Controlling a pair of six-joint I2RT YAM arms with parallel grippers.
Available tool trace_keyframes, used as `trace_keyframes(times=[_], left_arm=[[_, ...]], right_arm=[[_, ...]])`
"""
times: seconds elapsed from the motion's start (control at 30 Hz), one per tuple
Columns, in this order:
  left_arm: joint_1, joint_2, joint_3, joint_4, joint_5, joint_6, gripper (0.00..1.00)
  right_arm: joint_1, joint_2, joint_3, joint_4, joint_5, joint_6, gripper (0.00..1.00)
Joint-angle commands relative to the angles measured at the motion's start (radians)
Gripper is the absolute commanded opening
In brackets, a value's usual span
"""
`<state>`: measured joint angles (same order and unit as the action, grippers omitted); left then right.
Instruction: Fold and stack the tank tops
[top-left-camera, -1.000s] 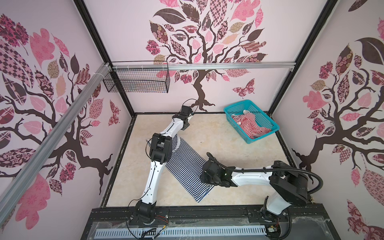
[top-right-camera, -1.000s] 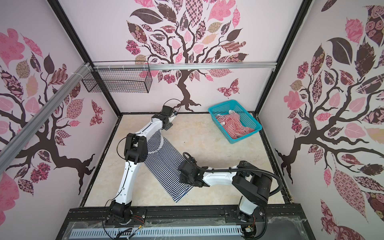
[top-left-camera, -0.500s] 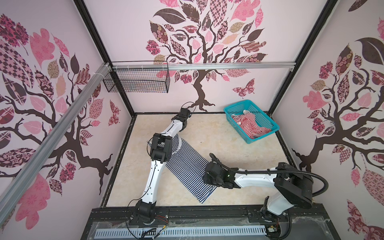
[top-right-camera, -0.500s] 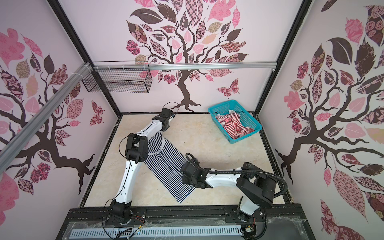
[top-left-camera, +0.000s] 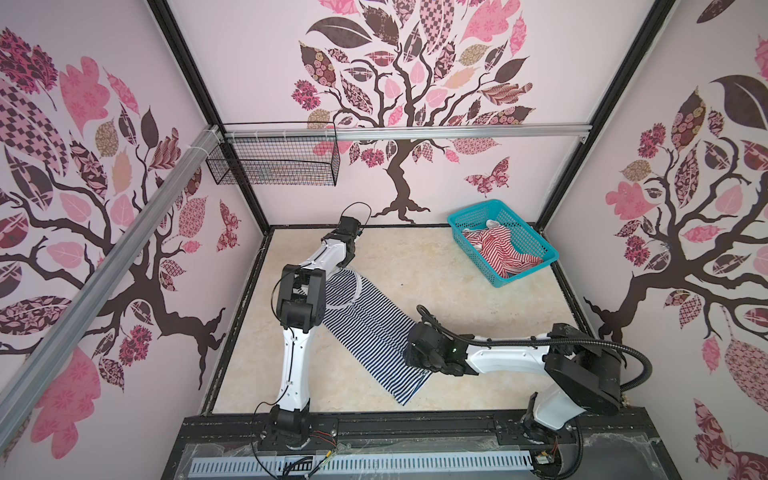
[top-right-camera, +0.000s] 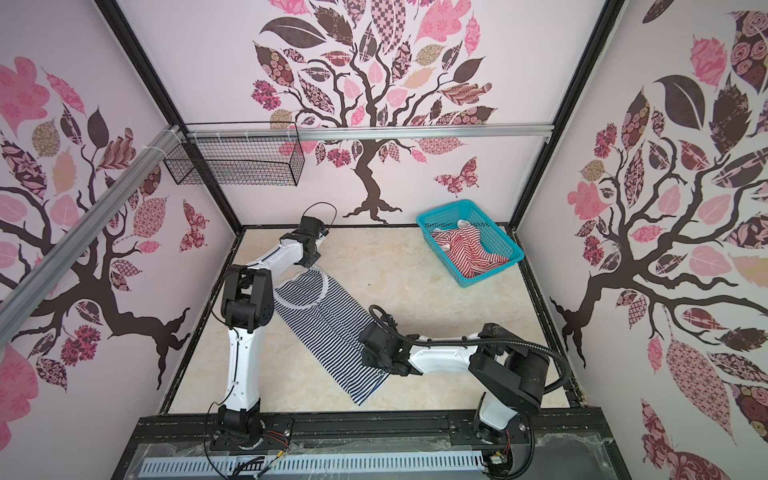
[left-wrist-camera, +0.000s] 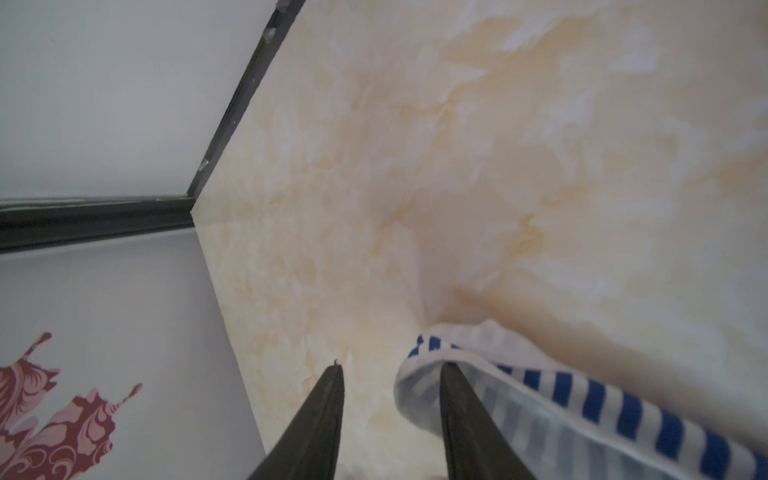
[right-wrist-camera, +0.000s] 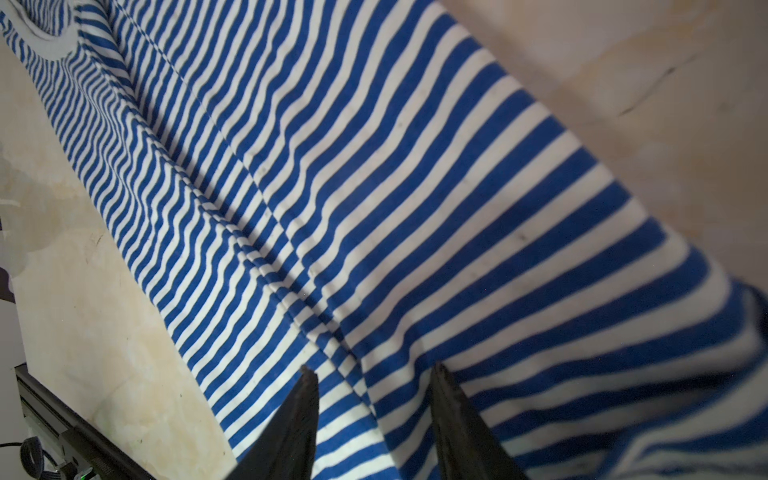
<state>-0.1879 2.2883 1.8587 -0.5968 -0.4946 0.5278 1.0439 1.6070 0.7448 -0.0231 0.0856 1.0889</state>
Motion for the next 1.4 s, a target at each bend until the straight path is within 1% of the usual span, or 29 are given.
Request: trace_keyframes(times=[0.0, 0.13, 0.27, 0.43, 0.73, 0.83, 0.93, 1.0, 1.07, 1.13, 1.2, 1.27, 1.37], left_arm=[[0.02, -0.079, -0.085, 0.084, 0.052, -0.042, 0.42], [0.039, -0.077, -0.111, 0.074, 0.061, -0.025, 0.41], [0.05, -0.054, -0.13, 0.081, 0.048, -0.004, 0.41], [0.068, -0.039, -0.157, 0.132, 0.033, 0.009, 0.41], [0.115, 0.053, -0.076, 0.121, 0.038, 0.009, 0.41], [0.116, 0.081, -0.047, 0.114, 0.036, 0.017, 0.41], [0.117, 0.081, -0.025, 0.103, 0.02, 0.009, 0.41], [0.121, 0.042, -0.035, 0.106, 0.009, -0.019, 0.4], [0.123, -0.039, -0.079, 0.112, 0.052, -0.056, 0.4], [0.118, -0.128, -0.134, 0.097, 0.161, -0.089, 0.41], [0.091, -0.192, -0.164, 0.034, 0.279, -0.121, 0.41], [0.053, -0.231, -0.195, 0.009, 0.341, -0.135, 0.41], [0.0, -0.26, -0.241, 0.024, 0.383, -0.151, 0.41]], right_arm=[[-0.005, 0.057, -0.014, -0.099, -0.005, -0.012, 0.47], [-0.005, 0.054, -0.018, -0.099, -0.009, -0.014, 0.47], [-0.005, 0.038, -0.027, -0.107, -0.002, -0.015, 0.47], [-0.005, 0.019, -0.043, -0.109, 0.003, -0.01, 0.47], [-0.005, -0.001, -0.082, -0.115, 0.016, -0.004, 0.48], [-0.005, -0.008, -0.094, -0.098, -0.006, -0.013, 0.49], [-0.005, -0.02, -0.106, -0.045, -0.053, -0.041, 0.5], [-0.004, -0.033, -0.111, -0.028, -0.062, -0.05, 0.5], [-0.004, -0.042, -0.109, -0.03, -0.057, -0.056, 0.5], [-0.004, -0.042, -0.1, -0.042, -0.052, -0.062, 0.5], [-0.004, -0.035, -0.09, -0.054, -0.049, -0.067, 0.5], [-0.004, -0.027, -0.088, -0.057, -0.049, -0.068, 0.5], [-0.004, -0.02, -0.088, -0.045, -0.057, -0.064, 0.5]])
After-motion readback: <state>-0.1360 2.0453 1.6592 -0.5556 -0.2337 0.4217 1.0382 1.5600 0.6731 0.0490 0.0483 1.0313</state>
